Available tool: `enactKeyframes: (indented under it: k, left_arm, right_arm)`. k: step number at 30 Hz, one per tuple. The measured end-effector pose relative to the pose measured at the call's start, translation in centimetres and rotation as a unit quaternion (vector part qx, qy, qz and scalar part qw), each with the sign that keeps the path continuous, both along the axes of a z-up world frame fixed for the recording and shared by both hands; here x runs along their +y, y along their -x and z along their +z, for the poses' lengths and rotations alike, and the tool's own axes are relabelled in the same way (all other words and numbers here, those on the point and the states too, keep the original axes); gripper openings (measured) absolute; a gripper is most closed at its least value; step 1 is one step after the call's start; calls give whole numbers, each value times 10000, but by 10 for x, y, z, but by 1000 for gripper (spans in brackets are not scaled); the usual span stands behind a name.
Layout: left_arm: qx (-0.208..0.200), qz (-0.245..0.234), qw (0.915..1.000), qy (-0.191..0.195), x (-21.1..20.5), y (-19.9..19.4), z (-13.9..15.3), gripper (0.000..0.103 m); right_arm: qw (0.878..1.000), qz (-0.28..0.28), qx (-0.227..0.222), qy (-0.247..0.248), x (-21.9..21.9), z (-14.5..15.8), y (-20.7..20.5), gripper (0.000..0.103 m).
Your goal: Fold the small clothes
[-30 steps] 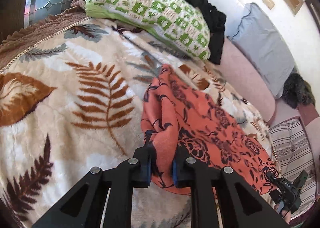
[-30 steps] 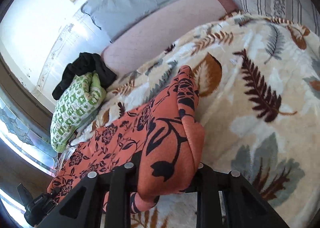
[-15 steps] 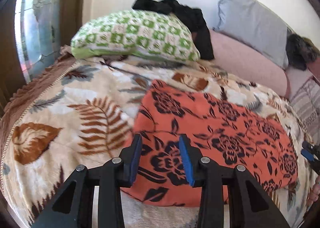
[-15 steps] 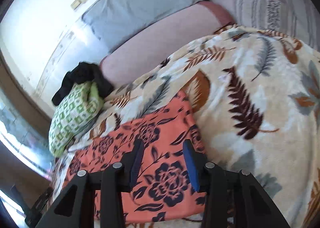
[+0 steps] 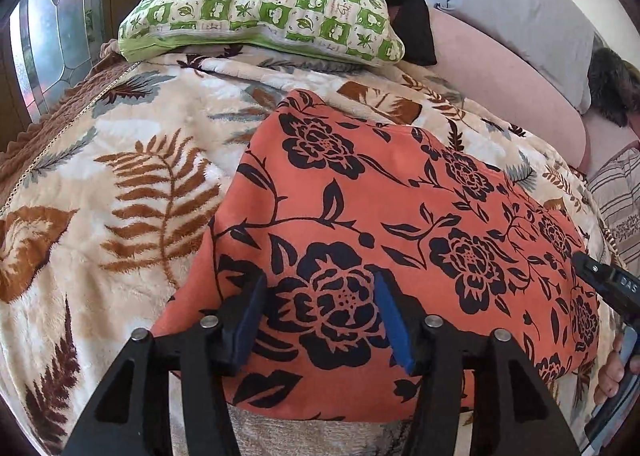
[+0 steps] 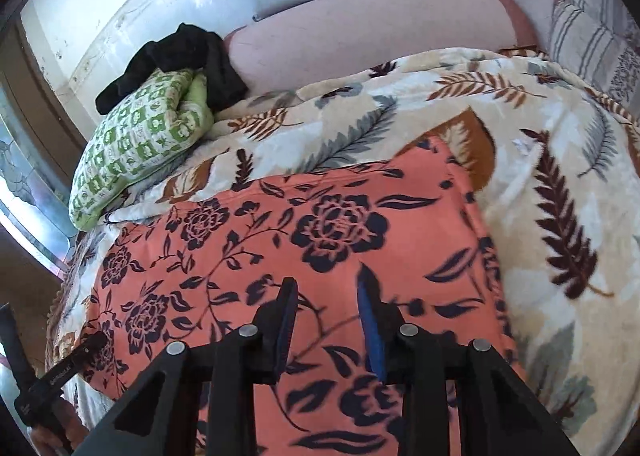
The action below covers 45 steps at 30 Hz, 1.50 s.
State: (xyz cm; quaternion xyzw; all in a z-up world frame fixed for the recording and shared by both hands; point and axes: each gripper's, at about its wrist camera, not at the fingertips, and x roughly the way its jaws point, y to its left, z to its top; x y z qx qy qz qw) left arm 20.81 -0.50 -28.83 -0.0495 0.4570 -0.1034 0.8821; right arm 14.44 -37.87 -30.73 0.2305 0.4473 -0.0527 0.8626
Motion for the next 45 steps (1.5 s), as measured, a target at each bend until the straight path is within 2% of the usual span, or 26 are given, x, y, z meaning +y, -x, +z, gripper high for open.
enactKeyframes:
  k: [1,2,3,4,5,8,11,14,15,17,19,20,22,24,27,29,30,31,33,35,37,39,40,41,42,45]
  left_arm:
    - [62,-16,10000,-52,-1,0,-3,60]
    - [75,-70,9998,-175,-3,1,-5,60]
    - [23,-167,9993,-340,-7,2,-6,61]
    - [-17,-252,9986,-456,-10,4,-6,63]
    - [-26,-315,9984,-472,-11,6,-6,67]
    - [11,-404,9987,-304,-6,6,-4,69]
    - [60,-326,9994,40,4,7,0,69]
    - [83,-265,9994,226,9,10,1,69]
    - [74,-290,9994,200,9,10,0,69]
    - [80,-360,9992,122,7,10,-2,68]
    - [44,-384,9991,152,8,12,-1,68]
    - [38,-378,9990,215,9,12,0,68]
    - [5,-271,9986,451,16,12,5,69]
    - [-126,-69,9979,627,25,12,12,69]
    - [-379,249,9980,434,34,13,19,69]
    - [-156,317,9994,56,34,7,8,69]
    - [114,334,9992,-170,34,0,-2,69]
    - [353,379,9985,-172,37,-4,-11,69]
    - [347,511,9980,161,49,-5,-8,70]
    - [257,638,9975,160,59,-3,-2,70]
    - [362,911,9943,407,78,-1,0,70]
    - [546,1188,9880,820,98,2,-1,70]
    - [578,1329,9853,909,107,4,-2,70]
    - [582,1464,9831,927,115,7,-1,70]
    - [566,1546,9817,960,119,11,-1,70]
    - [452,1529,9821,1001,121,28,4,70]
  right_arm:
    - [9997,169,184,-61,8,-11,-16,35]
    - [9977,318,598,-15,17,-26,-34,36]
    - [9954,325,868,221,25,-34,-50,36]
    - [9946,326,841,516,34,-31,-63,35]
    - [9944,437,759,588,42,-26,-75,35]
    - [9937,1026,453,-51,72,-10,-111,35]
    - [9846,1708,359,-129,121,-7,-143,35]
    - [9732,2228,536,-210,165,-27,-174,35]
    - [9714,2267,707,-64,177,-38,-185,36]
    - [9750,2181,385,205,185,-36,-194,37]
    - [9767,2049,634,98,185,-37,-207,37]
    - [9792,1937,611,-5,183,-34,-208,37]
    - [9782,2029,327,-285,185,-22,-205,36]
    - [9720,2308,138,-424,195,-12,-196,36]
    - [9580,2785,644,-247,218,-29,-187,37]
    - [9580,2823,498,-9,218,-25,-174,36]
    - [9589,2774,588,-66,214,-21,-169,36]
    - [9617,2661,617,-207,207,-17,-161,36]
    - [9642,2573,463,-452,192,-4,-141,36]
    - [9651,2567,344,-397,184,6,-118,36]
    - [9656,2565,307,-291,172,9,-89,36]
    - [9658,2533,514,-200,157,-1,-60,36]
    - [9653,2513,700,-149,150,-11,-48,36]
    - [9666,2471,660,-167,141,-16,-33,35]
    - [9698,2388,431,-234,132,-13,-18,34]
    - [9754,2141,332,-412,111,-2,10,34]
